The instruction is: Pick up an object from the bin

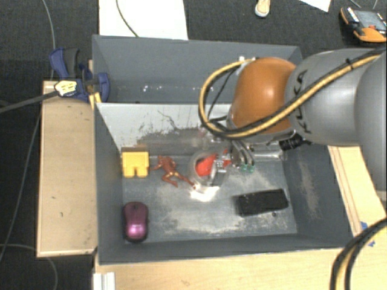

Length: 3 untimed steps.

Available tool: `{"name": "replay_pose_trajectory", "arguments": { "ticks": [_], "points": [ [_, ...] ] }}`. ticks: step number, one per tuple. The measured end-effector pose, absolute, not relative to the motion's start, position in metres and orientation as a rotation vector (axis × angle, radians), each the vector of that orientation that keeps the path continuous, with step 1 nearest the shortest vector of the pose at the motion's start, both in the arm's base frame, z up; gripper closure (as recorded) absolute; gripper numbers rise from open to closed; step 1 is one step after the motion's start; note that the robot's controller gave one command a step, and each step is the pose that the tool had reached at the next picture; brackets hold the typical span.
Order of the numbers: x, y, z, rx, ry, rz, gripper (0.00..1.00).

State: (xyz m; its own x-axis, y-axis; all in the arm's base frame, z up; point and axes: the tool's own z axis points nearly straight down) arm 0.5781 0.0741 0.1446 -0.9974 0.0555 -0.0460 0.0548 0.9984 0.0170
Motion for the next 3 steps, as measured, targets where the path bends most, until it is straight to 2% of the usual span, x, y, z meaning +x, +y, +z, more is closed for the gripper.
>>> {"name": "replay_pose_trajectory", "arguments": {
  "ticks": [1,2,3],
  "points": [
    [0.585,0.064,0.138,-0.002,3.087,0.024,1.0],
    [0.587,0.069,0.14,0.016,3.085,0.028,1.0],
    [0.59,0.066,0.175,0.035,3.08,0.029,1.0]
  ]
}}
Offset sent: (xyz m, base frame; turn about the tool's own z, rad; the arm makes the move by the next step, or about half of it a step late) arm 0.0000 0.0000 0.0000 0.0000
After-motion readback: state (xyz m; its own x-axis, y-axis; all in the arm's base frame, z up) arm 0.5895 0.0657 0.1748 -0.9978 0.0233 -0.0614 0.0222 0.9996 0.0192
